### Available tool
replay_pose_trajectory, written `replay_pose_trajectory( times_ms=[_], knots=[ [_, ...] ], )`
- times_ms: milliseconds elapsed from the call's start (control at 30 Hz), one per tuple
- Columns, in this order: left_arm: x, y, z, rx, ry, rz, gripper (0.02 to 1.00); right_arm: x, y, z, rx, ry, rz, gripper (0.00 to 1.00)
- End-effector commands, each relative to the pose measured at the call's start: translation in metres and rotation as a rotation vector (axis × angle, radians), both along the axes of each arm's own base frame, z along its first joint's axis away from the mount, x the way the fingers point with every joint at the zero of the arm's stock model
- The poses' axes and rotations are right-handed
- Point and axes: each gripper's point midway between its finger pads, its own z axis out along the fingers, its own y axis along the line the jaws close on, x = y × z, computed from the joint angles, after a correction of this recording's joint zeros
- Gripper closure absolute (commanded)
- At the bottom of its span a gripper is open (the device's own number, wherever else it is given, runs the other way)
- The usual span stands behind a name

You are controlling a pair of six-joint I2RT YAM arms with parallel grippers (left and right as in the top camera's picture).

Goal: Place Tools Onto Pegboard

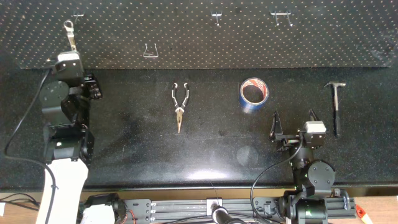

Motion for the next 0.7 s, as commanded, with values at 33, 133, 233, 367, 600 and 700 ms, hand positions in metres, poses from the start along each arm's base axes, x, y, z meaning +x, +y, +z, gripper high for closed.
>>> replay_pose_trajectory(
  times_ms=[33, 133, 233, 367, 600, 700],
  knots=[
    [0.005, 0.007, 0.015, 0.003, -0.031, 0.014, 0.989, 0.000, 0.001, -0.001, -0.014, 0.002, 0.002, 0.036],
    [0.008, 0.008, 0.006, -0.001, -0.004, 0.014, 0.989, 0.000, 0.001, -0.001, -0.014, 0.002, 0.002, 0.036],
    [0.009, 0.003, 0.003, -0.010, 0.002, -0.011, 0.991, 0.000, 0.001, -0.001, -0.014, 0.002, 0.002, 0.036],
    [0.013, -0.001, -0.006, -0.024, 0.025, -0.039, 0.991, 0.000, 0.001, -0.001, -0.014, 0.002, 0.001, 0.038],
    [0.020, 0.000, -0.026, -0.032, 0.076, -0.037, 0.989, 0.000, 0.001, -0.001, -0.014, 0.002, 0.002, 0.034],
    [0.033, 0.002, -0.031, -0.036, 0.099, -0.037, 0.989, 0.000, 0.001, -0.001, -0.014, 0.002, 0.002, 0.036]
  ],
)
